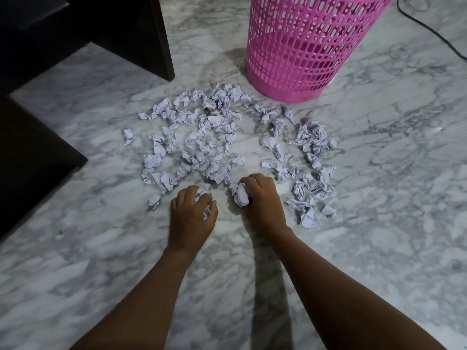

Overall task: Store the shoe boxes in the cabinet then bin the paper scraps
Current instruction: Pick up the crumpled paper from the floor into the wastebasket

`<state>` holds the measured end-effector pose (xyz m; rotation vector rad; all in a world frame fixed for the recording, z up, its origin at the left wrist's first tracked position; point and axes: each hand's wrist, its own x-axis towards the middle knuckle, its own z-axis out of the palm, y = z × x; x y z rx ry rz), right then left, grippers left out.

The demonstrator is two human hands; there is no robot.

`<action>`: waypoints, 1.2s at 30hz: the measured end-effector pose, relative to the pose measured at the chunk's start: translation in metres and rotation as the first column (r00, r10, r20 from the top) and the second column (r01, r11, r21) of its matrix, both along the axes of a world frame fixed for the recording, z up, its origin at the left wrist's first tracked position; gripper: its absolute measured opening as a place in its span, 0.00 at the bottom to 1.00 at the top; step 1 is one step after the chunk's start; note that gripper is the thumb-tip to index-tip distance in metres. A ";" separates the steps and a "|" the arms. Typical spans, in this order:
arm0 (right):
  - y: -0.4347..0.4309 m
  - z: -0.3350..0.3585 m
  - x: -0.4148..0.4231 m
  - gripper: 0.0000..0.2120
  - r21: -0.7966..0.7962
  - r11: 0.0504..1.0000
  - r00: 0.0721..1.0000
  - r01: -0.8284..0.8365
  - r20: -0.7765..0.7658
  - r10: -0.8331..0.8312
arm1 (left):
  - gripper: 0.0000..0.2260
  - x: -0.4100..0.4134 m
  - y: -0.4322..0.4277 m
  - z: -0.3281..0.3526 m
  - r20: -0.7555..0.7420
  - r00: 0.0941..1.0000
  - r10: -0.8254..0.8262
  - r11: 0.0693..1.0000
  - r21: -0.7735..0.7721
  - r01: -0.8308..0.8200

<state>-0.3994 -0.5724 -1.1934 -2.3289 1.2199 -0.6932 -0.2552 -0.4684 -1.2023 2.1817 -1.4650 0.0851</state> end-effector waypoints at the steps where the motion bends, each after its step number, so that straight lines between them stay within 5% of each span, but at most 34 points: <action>1: 0.002 -0.001 -0.001 0.13 -0.001 1.000 1.000 -0.011 -0.004 0.011 | 0.03 -0.001 -0.002 0.001 0.009 1.000 -0.010 1.000 -0.014 0.011; 8: -0.007 0.012 0.003 0.15 0.169 0.985 0.993 0.030 0.105 -0.048 | 0.03 0.008 -0.007 0.012 -0.075 0.996 -0.043 0.995 -0.097 0.036; 14: -0.017 0.041 0.053 0.15 0.101 0.992 0.977 -0.074 0.207 0.051 | 0.04 0.044 -0.007 0.035 0.014 0.994 0.108 0.959 -0.264 -0.100; 20: -0.030 0.017 0.083 0.17 0.024 0.958 0.955 -0.285 -0.082 0.286 | 0.04 0.070 -0.003 0.026 -0.111 0.977 0.183 0.979 -0.072 -0.192; 24: -0.030 0.009 0.079 0.23 -0.013 0.948 0.923 -0.319 -0.230 0.307 | 0.05 0.076 0.004 0.008 -0.042 0.989 0.139 0.990 -0.023 -0.140; 29: -0.032 0.006 0.083 0.19 -0.042 0.938 0.916 -0.345 -0.234 0.327 | 0.22 0.076 0.003 0.005 -0.030 0.992 0.123 0.992 0.019 -0.123; 36: -0.028 0.004 0.083 0.16 -0.239 0.938 0.944 -0.251 -0.273 0.184 | 0.19 0.074 -0.005 0.012 0.007 0.981 0.195 0.977 0.086 -0.195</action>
